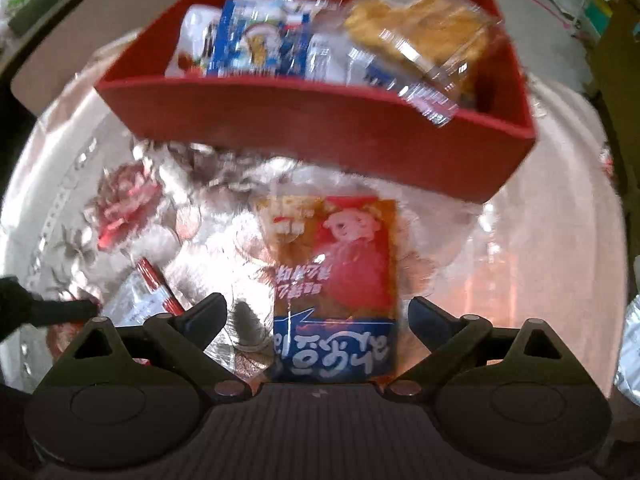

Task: Organize snacks
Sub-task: 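Grasp the white spicy strip packet with left tool while right tool grasps the red bread bag, then carry the spicy strip packet with left tool while right tool carries the bread bag over the box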

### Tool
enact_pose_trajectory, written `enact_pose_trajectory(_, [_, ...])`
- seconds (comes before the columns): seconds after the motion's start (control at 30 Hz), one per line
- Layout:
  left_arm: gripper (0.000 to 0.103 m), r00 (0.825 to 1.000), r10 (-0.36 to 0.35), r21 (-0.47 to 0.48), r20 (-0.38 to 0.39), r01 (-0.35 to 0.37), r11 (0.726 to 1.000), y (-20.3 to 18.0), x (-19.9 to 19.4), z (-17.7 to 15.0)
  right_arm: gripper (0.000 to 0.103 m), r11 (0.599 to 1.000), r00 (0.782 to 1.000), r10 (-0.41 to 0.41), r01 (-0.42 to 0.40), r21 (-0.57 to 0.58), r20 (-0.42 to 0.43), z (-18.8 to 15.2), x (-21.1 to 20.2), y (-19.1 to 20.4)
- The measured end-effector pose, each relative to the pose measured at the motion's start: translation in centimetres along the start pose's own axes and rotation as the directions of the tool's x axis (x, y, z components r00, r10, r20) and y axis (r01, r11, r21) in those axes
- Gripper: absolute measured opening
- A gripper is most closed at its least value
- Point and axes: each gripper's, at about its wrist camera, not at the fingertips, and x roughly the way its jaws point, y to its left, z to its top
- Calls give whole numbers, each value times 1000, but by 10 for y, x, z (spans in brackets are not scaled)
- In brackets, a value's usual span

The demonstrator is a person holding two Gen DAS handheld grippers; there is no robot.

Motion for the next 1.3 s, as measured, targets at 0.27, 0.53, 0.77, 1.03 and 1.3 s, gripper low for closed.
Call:
enact_pose_trajectory(0.27, [94, 999, 47, 83, 18, -49, 995, -7, 9, -9, 103, 993, 998, -41, 46, -112, 45, -12, 7, 17])
enact_pose_trajectory(0.53, [90, 998, 54, 63, 32, -56, 996, -2, 7, -12, 99, 992, 998, -49, 54, -114, 42, -16, 1, 15])
enact_pose_trajectory(0.77, [44, 997, 71, -49, 25, -70, 996, 6, -5, -10, 64, 995, 999, -25, 29, -91, 43, -28, -24, 8])
enact_pose_trajectory(1.03, [41, 991, 82, -67, 108, -75, 995, -4, -40, -10, 61, 999, 992, 3, 3, -45, 124, -43, -58, 12])
enact_pose_trajectory(1.3, [41, 979, 84, -160, 187, -54, 986, 4, -81, 1, 61, 996, 957, 75, -87, 32, 279, -48, -112, 7])
